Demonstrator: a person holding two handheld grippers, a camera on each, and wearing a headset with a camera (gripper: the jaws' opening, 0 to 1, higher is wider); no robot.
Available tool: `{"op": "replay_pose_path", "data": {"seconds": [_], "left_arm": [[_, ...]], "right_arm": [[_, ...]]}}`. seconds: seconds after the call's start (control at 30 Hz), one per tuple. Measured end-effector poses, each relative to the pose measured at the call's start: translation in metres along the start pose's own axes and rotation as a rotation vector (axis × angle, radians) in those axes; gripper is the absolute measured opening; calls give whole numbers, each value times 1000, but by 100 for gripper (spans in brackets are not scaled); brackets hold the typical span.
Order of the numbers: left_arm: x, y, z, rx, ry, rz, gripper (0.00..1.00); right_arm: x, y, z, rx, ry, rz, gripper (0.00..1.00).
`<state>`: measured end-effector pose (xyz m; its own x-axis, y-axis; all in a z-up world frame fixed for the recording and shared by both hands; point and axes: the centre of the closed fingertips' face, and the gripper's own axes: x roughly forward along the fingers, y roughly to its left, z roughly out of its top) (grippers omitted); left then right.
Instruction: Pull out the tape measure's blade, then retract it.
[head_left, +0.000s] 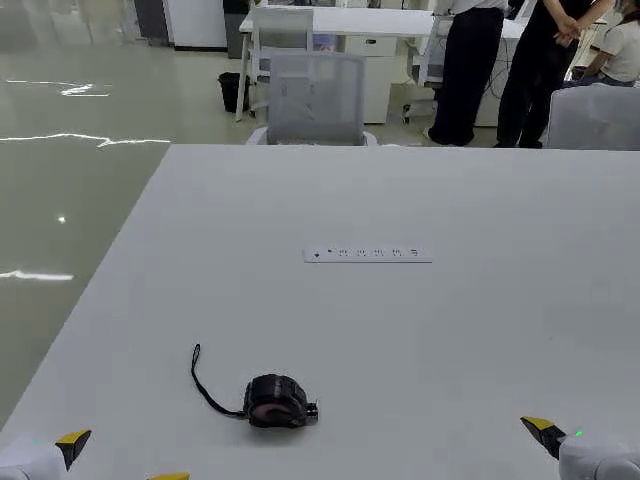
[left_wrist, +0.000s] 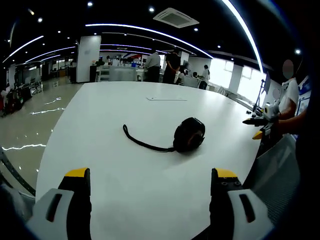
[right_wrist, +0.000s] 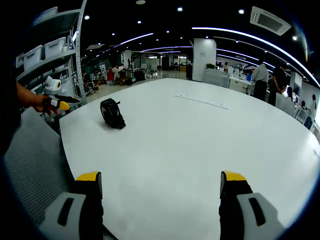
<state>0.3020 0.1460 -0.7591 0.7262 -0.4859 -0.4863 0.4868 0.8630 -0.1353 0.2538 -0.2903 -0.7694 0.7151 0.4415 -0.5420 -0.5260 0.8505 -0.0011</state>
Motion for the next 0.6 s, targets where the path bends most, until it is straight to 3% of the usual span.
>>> {"op": "replay_pose_path", "data": {"seconds": [0.6], "left_arm": [[-2,-1,-4,2,6,0,99]], "right_arm": [[-2,2,-13,34,34,-9,100]]}}
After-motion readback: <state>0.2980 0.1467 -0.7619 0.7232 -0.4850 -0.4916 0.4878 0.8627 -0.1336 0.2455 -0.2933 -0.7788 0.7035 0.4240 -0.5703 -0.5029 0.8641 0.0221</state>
